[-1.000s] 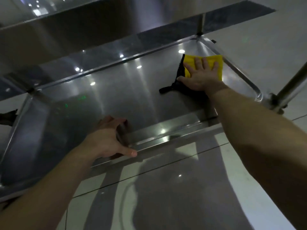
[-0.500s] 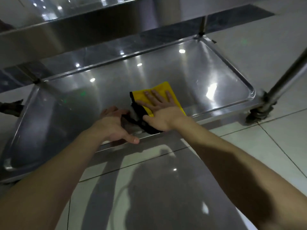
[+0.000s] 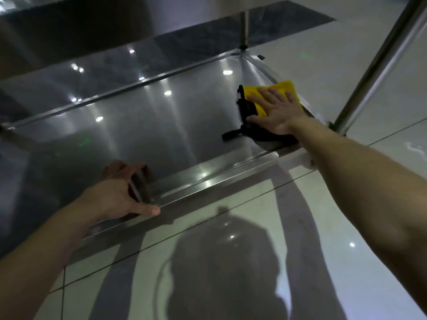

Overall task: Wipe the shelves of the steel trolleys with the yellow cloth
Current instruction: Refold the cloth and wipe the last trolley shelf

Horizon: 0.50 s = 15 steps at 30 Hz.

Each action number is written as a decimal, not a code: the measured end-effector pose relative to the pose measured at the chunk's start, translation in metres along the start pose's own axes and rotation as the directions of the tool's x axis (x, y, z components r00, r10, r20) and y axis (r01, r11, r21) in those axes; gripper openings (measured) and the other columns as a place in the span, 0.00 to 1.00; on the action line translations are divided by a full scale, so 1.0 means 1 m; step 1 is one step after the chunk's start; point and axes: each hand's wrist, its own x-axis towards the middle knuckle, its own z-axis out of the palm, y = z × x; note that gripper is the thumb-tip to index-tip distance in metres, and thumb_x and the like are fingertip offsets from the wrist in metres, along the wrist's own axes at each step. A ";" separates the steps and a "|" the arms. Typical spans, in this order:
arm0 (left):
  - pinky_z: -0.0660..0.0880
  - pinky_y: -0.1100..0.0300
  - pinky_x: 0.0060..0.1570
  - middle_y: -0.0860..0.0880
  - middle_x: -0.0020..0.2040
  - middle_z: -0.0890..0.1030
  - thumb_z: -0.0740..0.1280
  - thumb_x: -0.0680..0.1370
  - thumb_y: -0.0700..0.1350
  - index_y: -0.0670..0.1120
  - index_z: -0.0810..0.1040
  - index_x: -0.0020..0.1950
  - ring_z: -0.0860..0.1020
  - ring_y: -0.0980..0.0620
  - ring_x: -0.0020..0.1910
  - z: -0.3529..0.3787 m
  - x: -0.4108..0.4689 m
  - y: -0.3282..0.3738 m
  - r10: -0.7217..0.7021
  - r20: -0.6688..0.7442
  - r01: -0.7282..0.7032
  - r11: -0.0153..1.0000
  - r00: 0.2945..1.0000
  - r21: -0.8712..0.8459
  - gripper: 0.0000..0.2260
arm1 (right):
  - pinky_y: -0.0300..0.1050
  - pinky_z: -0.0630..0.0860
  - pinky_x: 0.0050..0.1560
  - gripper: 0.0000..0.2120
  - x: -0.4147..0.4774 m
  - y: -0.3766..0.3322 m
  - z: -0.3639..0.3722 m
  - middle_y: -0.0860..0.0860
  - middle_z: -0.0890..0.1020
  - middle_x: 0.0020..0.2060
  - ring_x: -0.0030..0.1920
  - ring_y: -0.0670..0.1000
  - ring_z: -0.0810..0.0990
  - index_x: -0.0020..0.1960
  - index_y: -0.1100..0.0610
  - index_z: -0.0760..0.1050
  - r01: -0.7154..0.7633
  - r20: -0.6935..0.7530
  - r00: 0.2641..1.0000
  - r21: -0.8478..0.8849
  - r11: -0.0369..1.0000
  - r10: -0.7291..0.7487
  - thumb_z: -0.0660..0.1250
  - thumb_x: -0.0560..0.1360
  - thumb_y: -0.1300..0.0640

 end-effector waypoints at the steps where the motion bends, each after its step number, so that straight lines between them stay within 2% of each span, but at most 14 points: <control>1: 0.69 0.51 0.74 0.47 0.74 0.66 0.83 0.57 0.71 0.59 0.60 0.85 0.65 0.42 0.77 0.001 0.000 -0.001 0.004 -0.009 -0.004 1.000 1.000 0.005 0.61 | 0.65 0.37 0.83 0.41 0.013 -0.002 -0.002 0.44 0.44 0.87 0.86 0.50 0.41 0.85 0.32 0.45 -0.016 -0.020 1.000 0.002 1.000 0.016 0.46 0.75 0.20; 4: 0.64 0.51 0.78 0.47 0.77 0.63 0.83 0.58 0.71 0.60 0.59 0.85 0.61 0.43 0.78 0.002 0.002 -0.001 0.026 -0.033 -0.025 0.999 0.999 0.025 0.60 | 0.71 0.38 0.81 0.46 0.052 -0.025 -0.006 0.47 0.46 0.87 0.87 0.54 0.44 0.85 0.35 0.48 -0.058 -0.064 0.996 0.022 0.998 0.059 0.42 0.71 0.18; 8: 0.62 0.54 0.79 0.51 0.75 0.64 0.80 0.61 0.73 0.59 0.57 0.87 0.61 0.46 0.78 0.002 0.005 -0.002 0.051 -0.047 -0.049 0.998 0.998 0.041 0.59 | 0.73 0.38 0.80 0.45 0.103 -0.084 -0.010 0.49 0.44 0.87 0.87 0.57 0.42 0.86 0.36 0.46 -0.060 -0.030 0.998 0.021 0.998 0.060 0.43 0.73 0.19; 12: 0.63 0.56 0.78 0.53 0.74 0.62 0.79 0.61 0.74 0.60 0.55 0.87 0.61 0.48 0.77 -0.002 0.008 -0.008 0.031 -0.032 -0.030 0.999 0.999 0.019 0.60 | 0.74 0.38 0.80 0.43 0.121 -0.160 -0.005 0.51 0.45 0.88 0.87 0.58 0.42 0.86 0.36 0.46 0.083 -0.015 0.996 -0.005 0.997 -0.083 0.45 0.75 0.20; 15: 0.63 0.57 0.77 0.54 0.75 0.61 0.79 0.61 0.75 0.61 0.54 0.87 0.61 0.49 0.78 -0.002 0.006 -0.010 0.012 -0.025 -0.012 1.000 1.000 0.006 0.61 | 0.74 0.38 0.80 0.42 0.103 -0.206 0.004 0.51 0.44 0.88 0.87 0.58 0.41 0.86 0.36 0.45 0.216 0.009 0.976 -0.042 0.975 -0.216 0.47 0.77 0.21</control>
